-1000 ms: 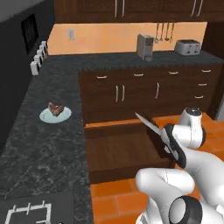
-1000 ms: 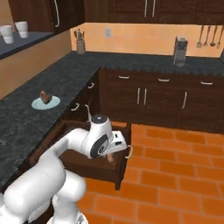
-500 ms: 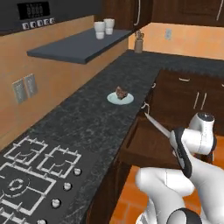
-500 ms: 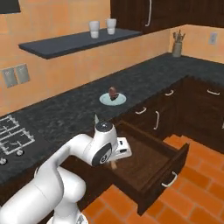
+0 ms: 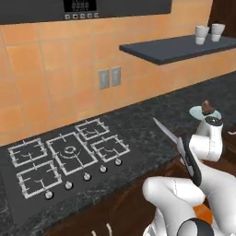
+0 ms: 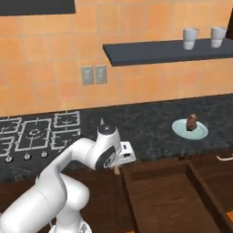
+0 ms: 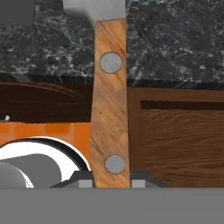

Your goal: Pick up the knife from the drawer and place it on the cutting board. Then place the meat from the plate to the cutting board.

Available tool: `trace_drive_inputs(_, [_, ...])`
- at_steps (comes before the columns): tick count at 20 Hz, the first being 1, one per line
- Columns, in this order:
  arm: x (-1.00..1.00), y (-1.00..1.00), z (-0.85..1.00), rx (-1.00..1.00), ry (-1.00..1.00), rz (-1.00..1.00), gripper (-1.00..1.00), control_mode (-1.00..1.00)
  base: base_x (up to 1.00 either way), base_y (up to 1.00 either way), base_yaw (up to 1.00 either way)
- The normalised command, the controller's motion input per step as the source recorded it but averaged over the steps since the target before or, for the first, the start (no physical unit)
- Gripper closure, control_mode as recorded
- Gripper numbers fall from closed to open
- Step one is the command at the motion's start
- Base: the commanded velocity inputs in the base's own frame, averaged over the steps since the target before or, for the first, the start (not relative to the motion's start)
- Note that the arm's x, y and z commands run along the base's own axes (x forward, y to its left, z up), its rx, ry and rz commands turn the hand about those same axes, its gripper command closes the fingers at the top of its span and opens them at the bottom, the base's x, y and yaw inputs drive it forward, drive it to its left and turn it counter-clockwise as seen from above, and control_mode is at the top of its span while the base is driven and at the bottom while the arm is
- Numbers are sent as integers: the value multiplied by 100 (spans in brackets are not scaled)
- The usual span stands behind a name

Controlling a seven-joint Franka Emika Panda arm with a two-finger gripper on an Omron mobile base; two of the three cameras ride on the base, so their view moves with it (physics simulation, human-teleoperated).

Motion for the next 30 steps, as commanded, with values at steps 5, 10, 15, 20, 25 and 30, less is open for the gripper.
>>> trace_drive_inputs(5, [0, 0, 0, 0, 0, 0, 100, 100, -31, 24, 86])
trace_drive_inputs(10, [0, 0, 0, 0, 0, 0, 100, 100, -72, 100, 44])
trace_drive_inputs(15, [0, 0, 0, 0, 0, 0, 100, 100, -48, 100, 28])
trace_drive_inputs(20, [0, 0, 0, 0, 0, 0, 100, 100, -10, 100, 15])
trace_drive_inputs(25, [0, 0, 0, 0, 0, 0, 100, 100, 40, 100, 1])
trace_drive_inputs(30, [0, 0, 0, 0, 0, 0, 100, 100, 86, 49, -18])
